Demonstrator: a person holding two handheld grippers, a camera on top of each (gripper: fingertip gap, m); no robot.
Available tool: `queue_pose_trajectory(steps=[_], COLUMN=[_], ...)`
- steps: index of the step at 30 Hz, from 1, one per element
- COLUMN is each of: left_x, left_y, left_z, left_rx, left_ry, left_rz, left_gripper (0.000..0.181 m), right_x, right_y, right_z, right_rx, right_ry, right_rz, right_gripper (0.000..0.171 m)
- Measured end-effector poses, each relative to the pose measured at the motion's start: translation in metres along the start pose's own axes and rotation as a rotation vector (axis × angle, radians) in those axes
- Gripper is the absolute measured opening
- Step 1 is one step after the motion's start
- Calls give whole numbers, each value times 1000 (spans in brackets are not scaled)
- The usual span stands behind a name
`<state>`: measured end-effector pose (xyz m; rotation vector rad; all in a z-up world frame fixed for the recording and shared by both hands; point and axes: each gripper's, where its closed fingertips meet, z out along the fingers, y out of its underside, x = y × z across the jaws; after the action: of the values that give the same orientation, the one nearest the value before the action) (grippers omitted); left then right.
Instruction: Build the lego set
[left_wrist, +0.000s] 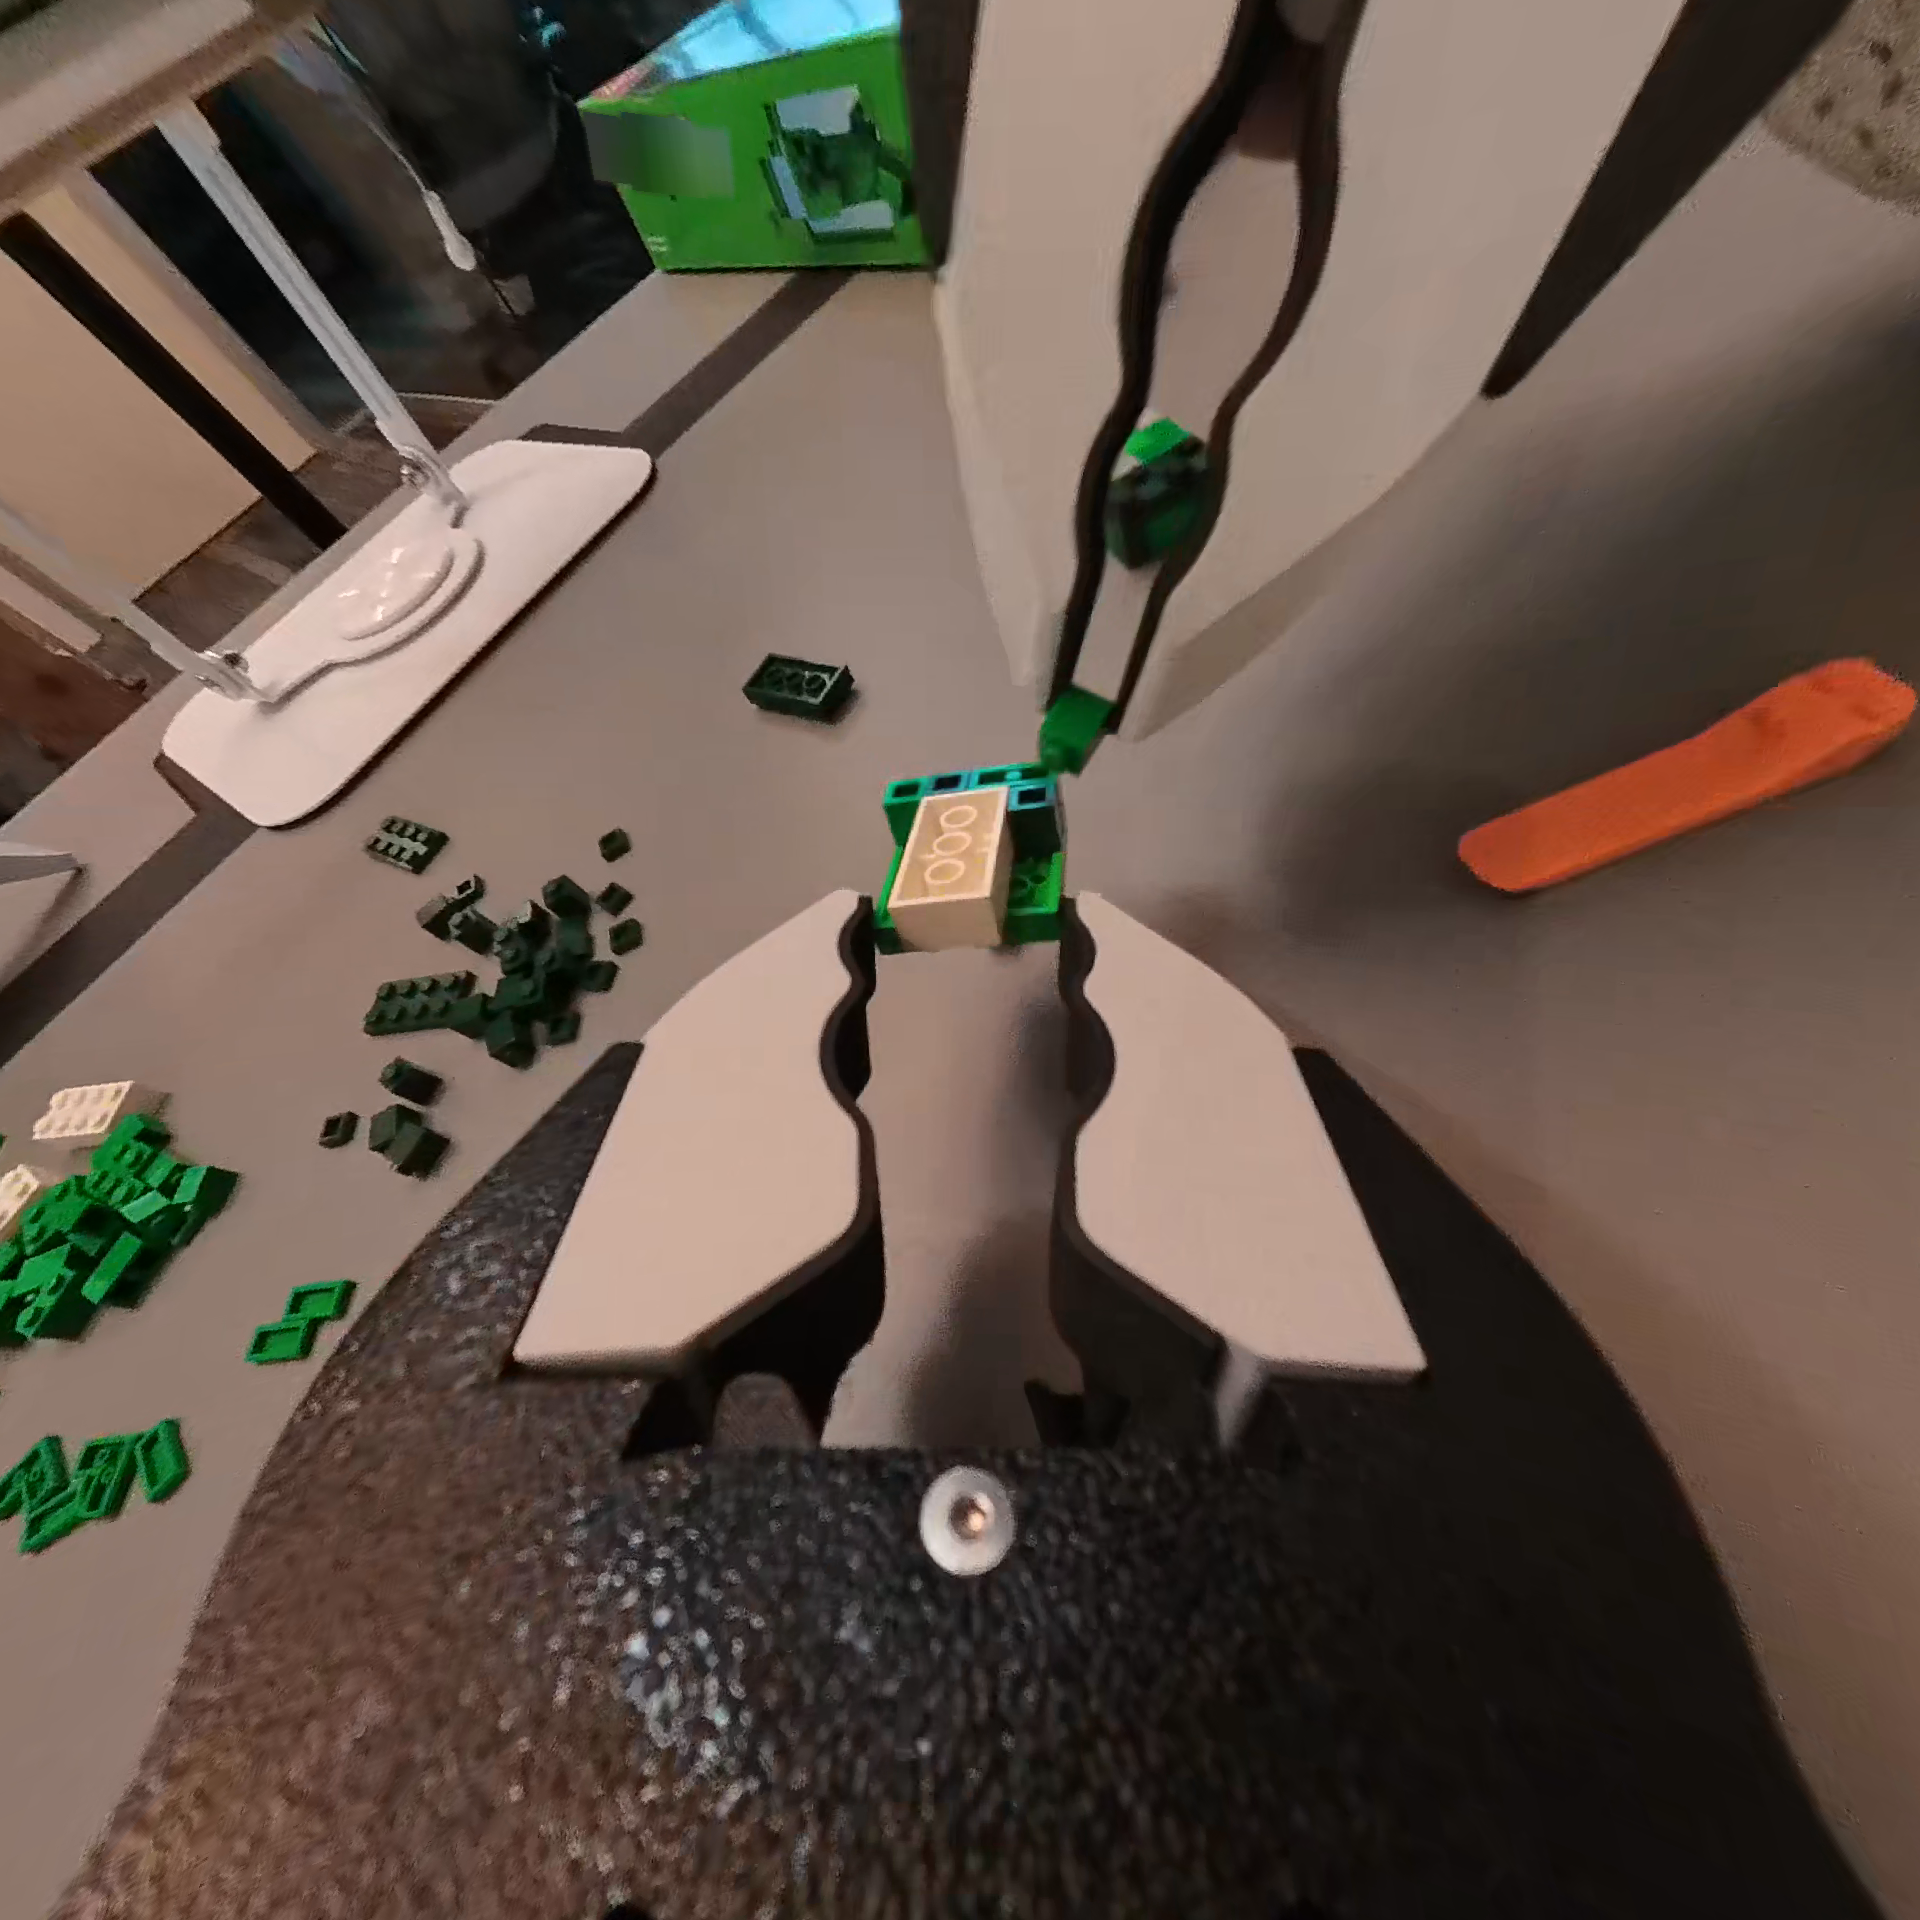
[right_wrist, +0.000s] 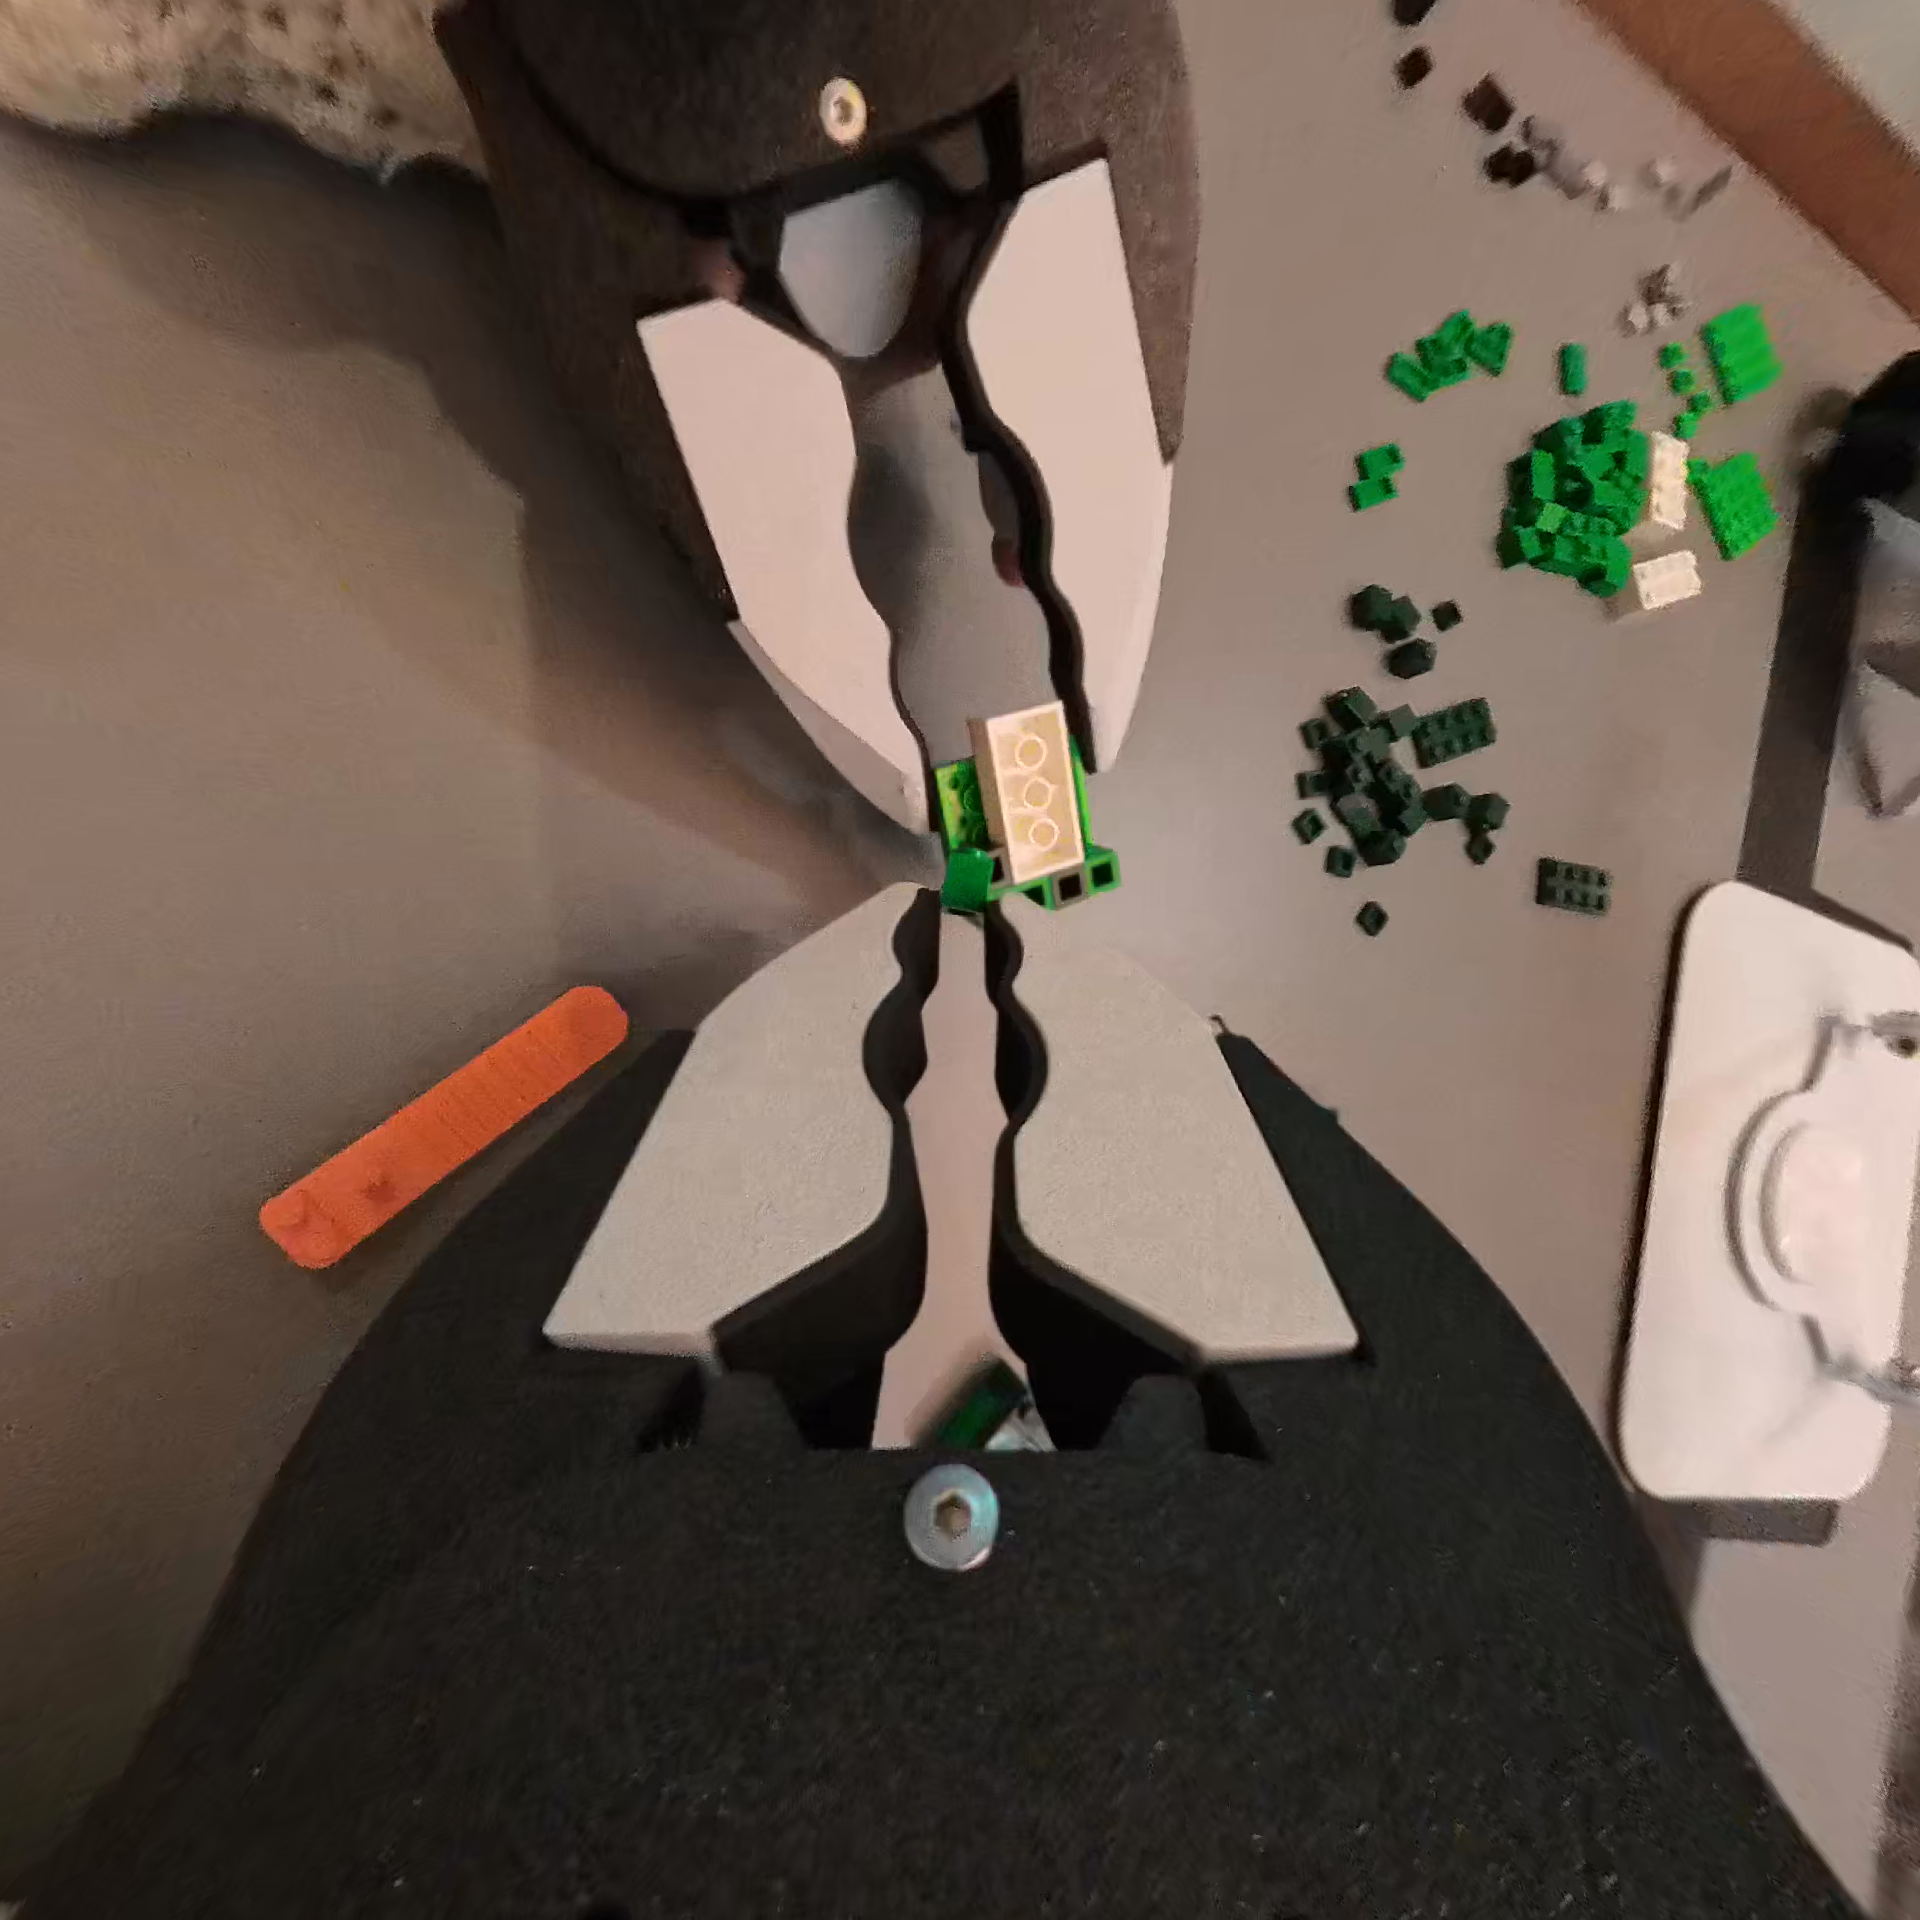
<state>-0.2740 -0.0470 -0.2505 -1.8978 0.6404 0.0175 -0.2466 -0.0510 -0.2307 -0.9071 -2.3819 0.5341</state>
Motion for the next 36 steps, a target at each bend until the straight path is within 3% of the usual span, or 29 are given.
queue_pose_trajectory(steps=[12,36], left_x=[6,8], left_y=[6,8], left_z=[1,2], left_rx=[-43,-62], left_ry=[40,73], left_rz=[1,-29], left_gripper=[35,35], right_x=[-6,-8], right_y=[3,-4], right_z=[17,23], right_rx=[-352,-301], right_ry=[-45,-131], right_rz=[-308,-299], right_gripper=[8,8])
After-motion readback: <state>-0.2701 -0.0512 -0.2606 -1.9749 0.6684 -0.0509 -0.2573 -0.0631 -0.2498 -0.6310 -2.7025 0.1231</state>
